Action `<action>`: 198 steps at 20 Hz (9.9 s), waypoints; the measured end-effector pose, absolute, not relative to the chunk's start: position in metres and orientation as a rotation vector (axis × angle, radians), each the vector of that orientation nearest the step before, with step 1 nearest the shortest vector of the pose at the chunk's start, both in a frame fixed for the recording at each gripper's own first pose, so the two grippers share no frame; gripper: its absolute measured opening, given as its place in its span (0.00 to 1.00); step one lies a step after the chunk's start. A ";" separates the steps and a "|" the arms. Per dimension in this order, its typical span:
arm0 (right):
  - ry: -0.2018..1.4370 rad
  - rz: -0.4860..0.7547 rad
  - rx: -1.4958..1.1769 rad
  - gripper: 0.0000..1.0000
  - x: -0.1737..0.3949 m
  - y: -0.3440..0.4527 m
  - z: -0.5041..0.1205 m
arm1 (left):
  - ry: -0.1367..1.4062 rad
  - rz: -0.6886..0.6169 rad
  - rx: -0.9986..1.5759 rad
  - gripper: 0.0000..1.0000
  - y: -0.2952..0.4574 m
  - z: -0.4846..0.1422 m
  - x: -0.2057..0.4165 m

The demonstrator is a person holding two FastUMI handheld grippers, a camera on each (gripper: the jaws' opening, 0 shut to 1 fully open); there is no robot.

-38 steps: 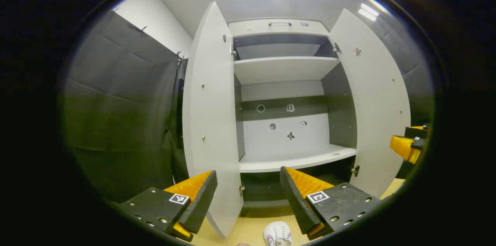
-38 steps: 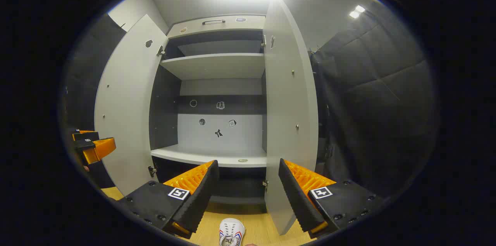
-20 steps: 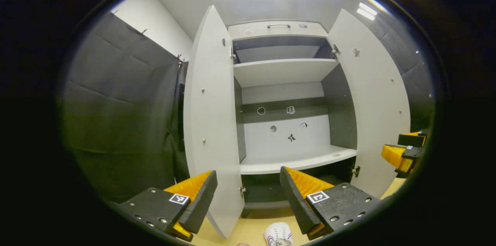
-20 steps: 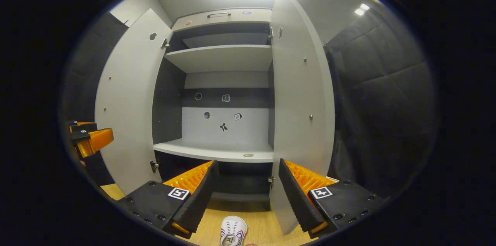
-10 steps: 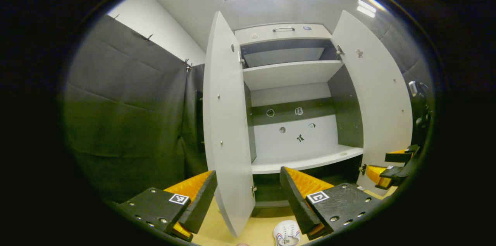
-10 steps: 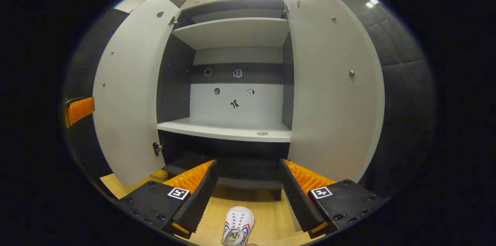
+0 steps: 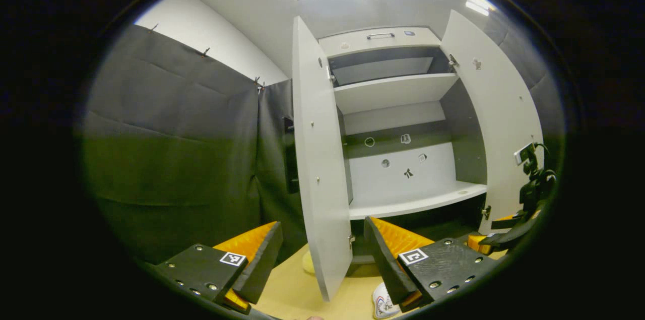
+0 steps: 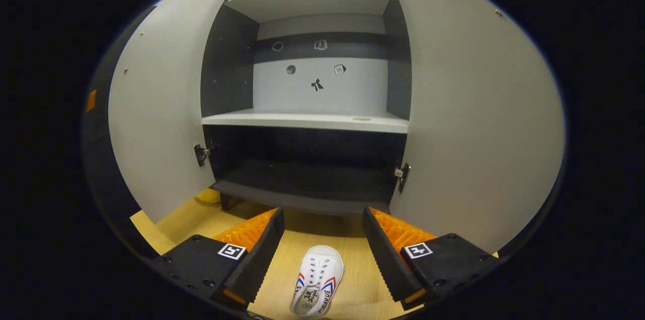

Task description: Grab one shoe with the right hand and put it into the shoe cabinet, grab the other shoe with the left hand and put it into the shoe cabinet; then close the right door with the right hand and the left door with the left hand.

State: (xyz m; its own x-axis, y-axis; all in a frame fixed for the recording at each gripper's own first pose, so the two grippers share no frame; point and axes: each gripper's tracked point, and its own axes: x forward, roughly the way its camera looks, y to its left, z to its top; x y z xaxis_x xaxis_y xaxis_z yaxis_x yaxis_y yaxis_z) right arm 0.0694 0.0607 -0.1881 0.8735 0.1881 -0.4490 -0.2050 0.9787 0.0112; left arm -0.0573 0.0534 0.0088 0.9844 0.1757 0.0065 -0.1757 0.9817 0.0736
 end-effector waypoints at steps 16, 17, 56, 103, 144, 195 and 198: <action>0.907 0.290 -0.015 0.97 0.039 0.087 -0.335 | 0.048 0.280 0.093 0.94 0.088 -0.002 -0.077; 0.928 0.295 -0.017 0.97 0.036 0.089 -0.342 | 0.050 0.286 0.094 0.94 0.089 -0.003 -0.079; 0.830 0.262 0.140 0.02 0.045 0.080 -0.259 | 0.039 0.158 0.059 0.94 0.047 -0.008 -0.055; 0.396 0.093 0.029 0.08 0.355 0.112 -0.037 | 0.064 0.255 0.034 0.94 0.082 -0.020 -0.077; 0.073 0.008 -0.088 0.98 0.017 0.009 0.003 | 0.499 -0.292 -0.026 0.95 -0.060 -0.262 0.034; 0.156 0.009 -0.094 0.98 -0.018 -0.021 -0.019 | 0.743 -0.279 -0.012 0.01 -0.084 -0.331 0.025; 0.154 0.024 -0.090 0.98 -0.015 -0.018 -0.019 | 0.682 -0.284 -0.014 0.02 -0.086 -0.295 0.034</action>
